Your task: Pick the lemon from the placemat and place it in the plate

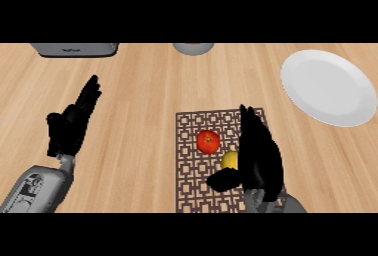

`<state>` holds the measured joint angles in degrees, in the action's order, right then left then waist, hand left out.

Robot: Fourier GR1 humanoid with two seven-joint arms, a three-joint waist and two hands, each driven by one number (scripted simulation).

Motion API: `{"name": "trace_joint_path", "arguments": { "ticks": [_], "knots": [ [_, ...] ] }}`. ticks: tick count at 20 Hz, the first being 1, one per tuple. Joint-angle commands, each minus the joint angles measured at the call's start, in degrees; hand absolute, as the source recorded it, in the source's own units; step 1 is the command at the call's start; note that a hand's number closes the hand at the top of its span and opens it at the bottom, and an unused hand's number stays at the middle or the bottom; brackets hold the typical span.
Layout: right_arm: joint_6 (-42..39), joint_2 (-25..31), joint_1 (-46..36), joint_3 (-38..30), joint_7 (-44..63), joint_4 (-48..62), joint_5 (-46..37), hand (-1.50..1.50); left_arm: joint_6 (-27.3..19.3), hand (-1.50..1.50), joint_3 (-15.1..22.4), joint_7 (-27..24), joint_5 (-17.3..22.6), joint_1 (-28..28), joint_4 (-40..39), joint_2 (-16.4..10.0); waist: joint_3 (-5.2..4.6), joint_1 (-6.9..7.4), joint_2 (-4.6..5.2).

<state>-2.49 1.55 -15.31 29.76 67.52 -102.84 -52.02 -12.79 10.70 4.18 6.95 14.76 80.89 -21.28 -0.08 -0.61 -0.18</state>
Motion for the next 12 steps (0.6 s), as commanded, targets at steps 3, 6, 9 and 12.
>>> {"name": "trace_joint_path", "arguments": {
  "ticks": [3, 6, 9, 12],
  "knots": [
    [-6.5, -1.5, -0.3, -1.4, 9.1, 3.6, 1.3, -1.50, 2.2, 0.00, -1.9, -0.1, 0.5, 2.0, -1.7, -0.6, 0.03, 0.53, 0.24],
    [-9.8, -1.5, 2.7, -1.8, 8.0, 3.3, 1.5, -1.50, 0.2, 0.00, -0.4, 1.3, -1.3, 3.7, -3.4, 2.1, 0.04, -0.01, 0.22],
    [-7.0, -1.5, 7.3, -1.0, 5.8, 3.3, 0.6, -1.50, 1.8, 0.00, -2.1, -0.9, -0.8, 0.9, -2.8, 1.0, 0.06, 0.34, 0.13],
    [-8.8, -1.5, 1.9, -5.7, 3.9, 9.2, 3.2, -1.50, 4.0, 0.00, -3.3, -0.7, -0.2, 2.9, -4.2, 0.3, 0.05, 0.52, 0.32]
  ]
}}
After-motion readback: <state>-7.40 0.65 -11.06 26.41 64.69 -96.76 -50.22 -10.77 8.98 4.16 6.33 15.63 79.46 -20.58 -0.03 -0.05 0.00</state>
